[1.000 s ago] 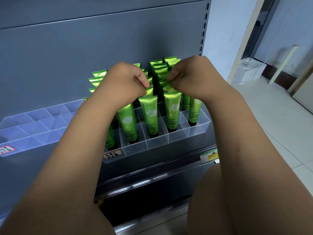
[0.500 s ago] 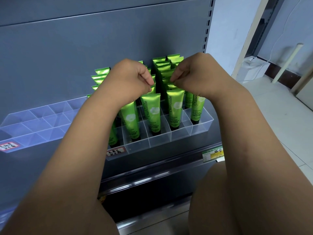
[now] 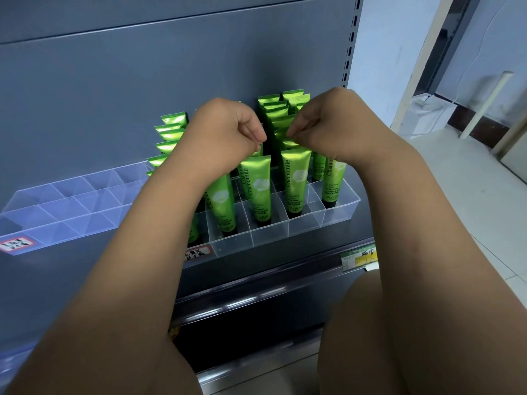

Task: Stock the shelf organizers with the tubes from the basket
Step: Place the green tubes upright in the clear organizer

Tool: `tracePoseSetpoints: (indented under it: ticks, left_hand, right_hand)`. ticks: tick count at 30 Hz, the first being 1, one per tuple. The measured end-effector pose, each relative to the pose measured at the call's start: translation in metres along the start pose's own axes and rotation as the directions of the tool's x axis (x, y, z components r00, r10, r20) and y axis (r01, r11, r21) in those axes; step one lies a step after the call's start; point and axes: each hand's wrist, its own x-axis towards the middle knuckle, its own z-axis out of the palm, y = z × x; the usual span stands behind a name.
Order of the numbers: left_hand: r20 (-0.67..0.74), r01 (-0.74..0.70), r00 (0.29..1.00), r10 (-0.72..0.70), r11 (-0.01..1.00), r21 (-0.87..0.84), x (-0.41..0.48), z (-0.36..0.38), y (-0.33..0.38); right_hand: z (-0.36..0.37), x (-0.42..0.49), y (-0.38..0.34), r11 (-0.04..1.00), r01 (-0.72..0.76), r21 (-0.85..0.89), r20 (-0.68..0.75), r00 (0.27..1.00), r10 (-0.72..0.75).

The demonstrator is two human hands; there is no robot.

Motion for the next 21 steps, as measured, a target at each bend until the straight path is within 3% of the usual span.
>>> tracePoseSetpoints:
  ticks: [14, 21]
  left_hand:
    - [0.002, -0.023, 1.000, 0.023, 1.000, -0.005, -0.0004, 0.0033, 0.0018]
    - [-0.014, -0.127, 0.991, 0.130, 0.984, 0.123, -0.0021, 0.0006, 0.0088]
  right_hand:
    - [0.0027, 0.0016, -0.0002, 0.999, -0.039, 0.027, 0.019, 0.999, 0.039]
    - [0.0025, 0.0017, -0.0006, 0.999, -0.041, 0.017, 0.024, 0.999, 0.041]
